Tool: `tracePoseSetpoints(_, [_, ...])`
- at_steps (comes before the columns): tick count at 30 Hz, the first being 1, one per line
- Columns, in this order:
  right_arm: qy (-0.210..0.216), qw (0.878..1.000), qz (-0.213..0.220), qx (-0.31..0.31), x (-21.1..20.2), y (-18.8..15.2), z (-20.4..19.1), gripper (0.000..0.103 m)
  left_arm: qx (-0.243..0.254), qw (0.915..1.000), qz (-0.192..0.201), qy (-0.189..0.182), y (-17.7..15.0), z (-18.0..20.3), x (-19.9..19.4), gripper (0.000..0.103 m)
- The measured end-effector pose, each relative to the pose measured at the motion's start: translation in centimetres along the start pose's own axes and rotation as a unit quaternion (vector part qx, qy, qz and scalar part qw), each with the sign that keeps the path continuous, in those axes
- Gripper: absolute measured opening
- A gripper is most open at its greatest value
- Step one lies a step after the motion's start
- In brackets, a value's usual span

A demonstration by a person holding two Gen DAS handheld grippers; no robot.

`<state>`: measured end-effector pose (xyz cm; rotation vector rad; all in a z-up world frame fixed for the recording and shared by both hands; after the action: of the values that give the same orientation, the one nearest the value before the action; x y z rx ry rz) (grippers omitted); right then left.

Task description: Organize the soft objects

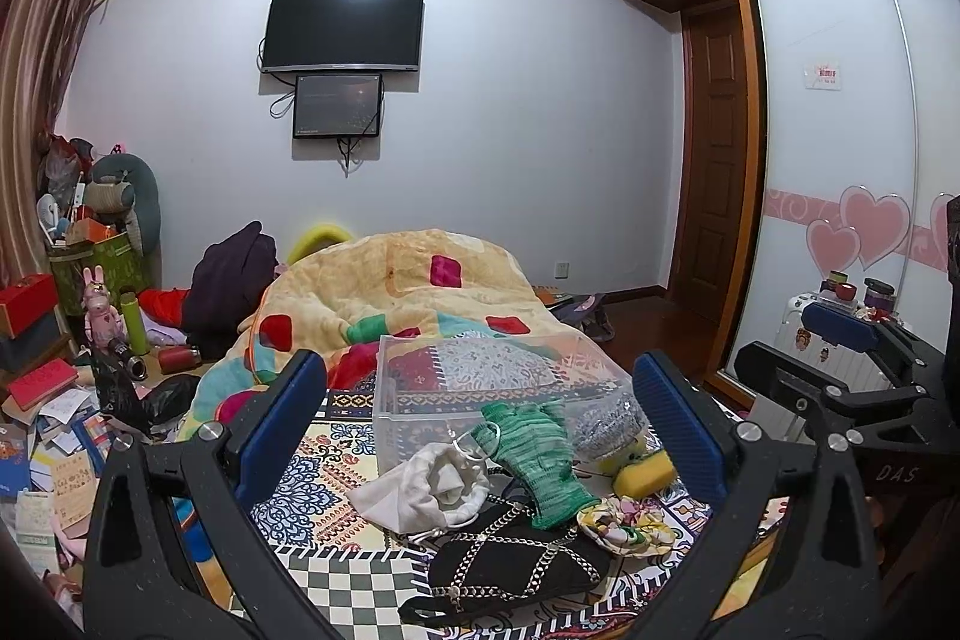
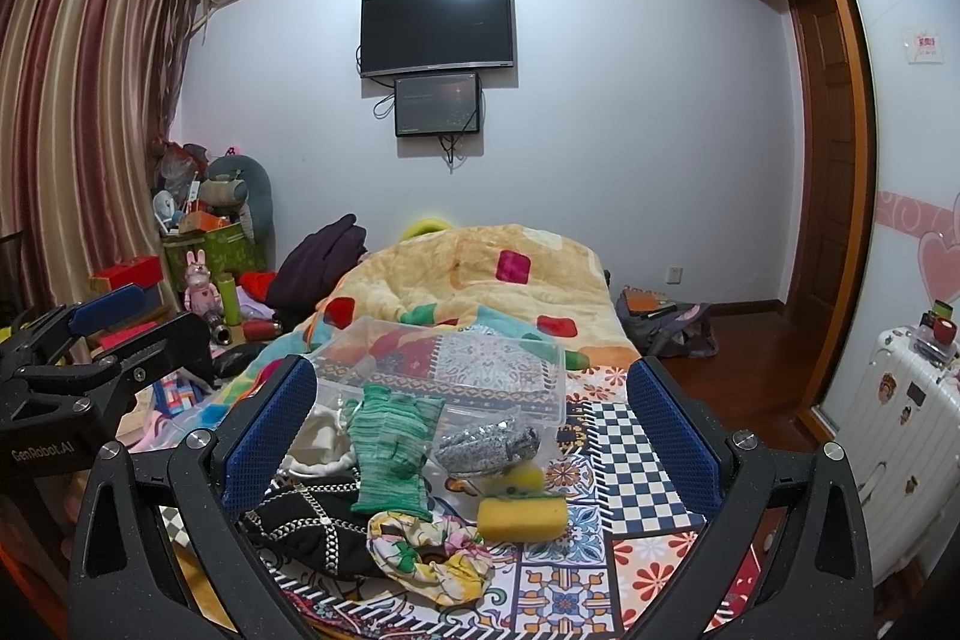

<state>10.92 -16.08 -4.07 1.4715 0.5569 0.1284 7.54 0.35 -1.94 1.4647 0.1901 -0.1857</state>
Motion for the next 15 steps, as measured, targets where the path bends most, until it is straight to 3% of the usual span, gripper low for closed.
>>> tracePoseSetpoints(15, [0.007,1.000,-0.003,0.000,0.07,-0.22,0.01,0.103,-0.001,0.9999,-0.011,-0.001,-0.60,-0.06,0.57,0.103])
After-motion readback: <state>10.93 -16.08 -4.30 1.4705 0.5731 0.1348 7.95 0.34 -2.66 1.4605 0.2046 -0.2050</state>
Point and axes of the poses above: each gripper's, at about its wrist camera, not at the fingertips, and x roughly the way its jaws point, z to its right, y to its top, the point moved 8 cm from there along x, roughly the way its jaws point, and after that the axes turned 3 degrees about -x, right-handed, at the moved point
